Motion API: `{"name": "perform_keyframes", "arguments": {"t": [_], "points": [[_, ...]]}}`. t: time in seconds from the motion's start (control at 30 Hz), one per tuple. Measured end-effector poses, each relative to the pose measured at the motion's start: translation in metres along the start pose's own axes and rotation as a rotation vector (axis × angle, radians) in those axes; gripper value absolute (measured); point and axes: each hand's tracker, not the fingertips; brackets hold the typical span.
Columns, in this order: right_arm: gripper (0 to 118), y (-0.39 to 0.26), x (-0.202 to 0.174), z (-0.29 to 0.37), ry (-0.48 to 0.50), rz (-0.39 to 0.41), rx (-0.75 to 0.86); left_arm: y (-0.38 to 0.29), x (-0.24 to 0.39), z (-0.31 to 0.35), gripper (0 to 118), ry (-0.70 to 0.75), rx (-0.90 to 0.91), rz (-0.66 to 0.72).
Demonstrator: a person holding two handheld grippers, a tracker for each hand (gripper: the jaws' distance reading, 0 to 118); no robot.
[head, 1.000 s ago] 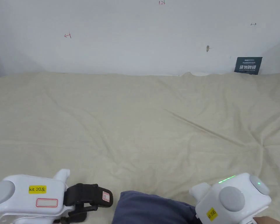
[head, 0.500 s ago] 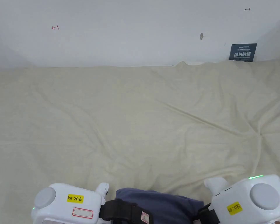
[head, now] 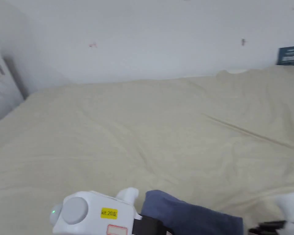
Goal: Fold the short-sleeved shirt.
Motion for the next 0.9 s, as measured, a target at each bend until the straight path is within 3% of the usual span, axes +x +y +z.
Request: {"name": "perform_keyframes", "arguments": {"t": [0.1, 0.2, 0.4, 0.53, 0.57, 0.6, 0.63, 0.67, 0.83, 0.9], "points": [[0, -0.001, -0.015, 0.003, 0.064, -0.057, 0.008, 0.012, -0.035, 0.056, 26, 0.163, 0.047, -0.029], [0, 0.001, -0.031, -0.003, 0.118, -0.122, -0.026, 0.025, -0.090, 0.114, 26, 0.359, 0.088, 0.048], [0, 0.011, -0.061, -0.016, 0.074, -0.042, -0.086, 0.036, -0.195, 0.197, 26, 0.761, 0.000, 0.055], [0, 0.014, -0.066, -0.026, 0.066, -0.051, -0.113, 0.039, -0.236, 0.221, 26, 0.944, -0.079, 0.042], [0, 0.014, -0.065, -0.028, 0.071, -0.076, -0.124, 0.038, -0.243, 0.228, 35, 0.953, -0.058, 0.068], [0, 0.015, -0.064, -0.030, 0.079, -0.101, -0.129, 0.034, -0.246, 0.237, 62, 0.931, -0.030, 0.105], [0, 0.015, -0.064, -0.030, 0.089, -0.112, -0.125, 0.033, -0.249, 0.244, 106, 0.921, 0.008, 0.166], [0, 0.015, -0.063, -0.030, 0.099, -0.122, -0.119, 0.030, -0.251, 0.251, 118, 0.928, 0.038, 0.204], [0, 0.018, -0.051, -0.019, 0.046, -0.095, -0.039, 0.019, -0.221, 0.253, 113, 0.926, 0.174, 0.177], [0, 0.020, -0.047, -0.008, 0.007, -0.075, 0.025, 0.011, -0.190, 0.244, 113, 0.858, 0.233, 0.175]]}}
